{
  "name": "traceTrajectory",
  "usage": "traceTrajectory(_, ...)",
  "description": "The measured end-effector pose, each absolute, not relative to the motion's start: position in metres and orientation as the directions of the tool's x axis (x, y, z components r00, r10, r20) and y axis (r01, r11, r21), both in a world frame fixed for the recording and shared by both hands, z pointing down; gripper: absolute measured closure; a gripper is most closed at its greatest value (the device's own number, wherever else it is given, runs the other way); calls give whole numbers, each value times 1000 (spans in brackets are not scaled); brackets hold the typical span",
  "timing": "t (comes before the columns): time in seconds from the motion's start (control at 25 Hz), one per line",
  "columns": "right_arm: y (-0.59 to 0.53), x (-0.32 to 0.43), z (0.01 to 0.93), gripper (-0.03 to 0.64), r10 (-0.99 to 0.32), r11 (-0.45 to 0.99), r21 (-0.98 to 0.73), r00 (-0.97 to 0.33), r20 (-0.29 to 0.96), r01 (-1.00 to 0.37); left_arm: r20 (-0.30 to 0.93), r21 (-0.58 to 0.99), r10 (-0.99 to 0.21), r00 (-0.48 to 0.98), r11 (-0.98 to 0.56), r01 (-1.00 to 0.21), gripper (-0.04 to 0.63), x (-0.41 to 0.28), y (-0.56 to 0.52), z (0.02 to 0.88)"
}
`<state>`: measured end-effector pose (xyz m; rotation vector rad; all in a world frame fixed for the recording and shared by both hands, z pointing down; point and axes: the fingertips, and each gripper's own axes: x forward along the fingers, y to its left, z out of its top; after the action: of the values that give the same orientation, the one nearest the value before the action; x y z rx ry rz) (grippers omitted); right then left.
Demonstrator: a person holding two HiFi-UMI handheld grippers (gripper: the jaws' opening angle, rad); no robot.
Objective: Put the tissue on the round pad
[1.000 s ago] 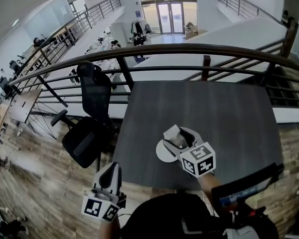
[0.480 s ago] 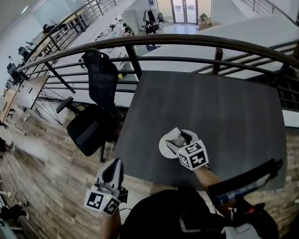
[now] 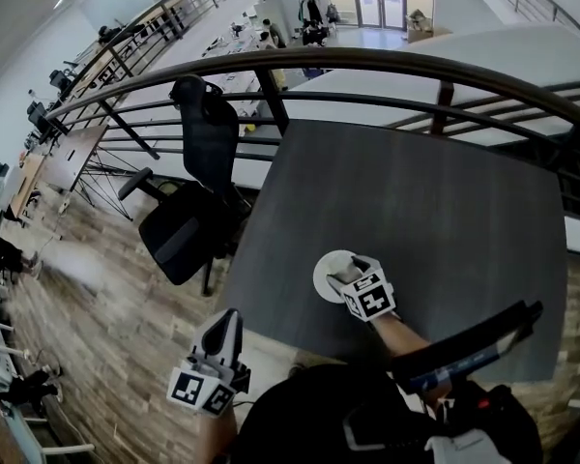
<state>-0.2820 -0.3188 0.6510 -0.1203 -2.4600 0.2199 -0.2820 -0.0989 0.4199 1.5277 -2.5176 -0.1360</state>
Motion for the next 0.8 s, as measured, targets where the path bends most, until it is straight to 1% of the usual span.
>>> traceTrajectory(0.28,-315,-274,687,299,198,976,-204,-697,689,76,158,165,-854,-496,518,-839,592,-271,-98,416)
traceTrajectory(0.56,-311,-275,712,301,224,973,-199,-651,725,112,178,155,-827,-533,558,-815,592,-268,-95,417)
traceTrajectory(0.64,-313,-276,712,328,203,979,-172,-653,730,111,177,159,-822,-541,567,-808,592,-265,-96,414)
traceTrajectory(0.68,-318,-278,712,395,171,985,-140,-658,733,100,177,160,-820,-545,570,-806,592,-265,-96,415)
traceTrajectory(0.72,-324,-280,712,560,136,991,-104,-664,735,88,178,164,-818,-547,573,-803,592,-265,-96,416)
traceTrajectory(0.76,-328,-282,713,578,108,994,-73,-670,735,81,178,168,-817,-549,575,-801,592,-265,-96,417)
traceTrajectory(0.8,-331,-285,713,578,93,995,-55,-676,731,78,180,171,-816,-549,576,-800,592,-265,-96,418)
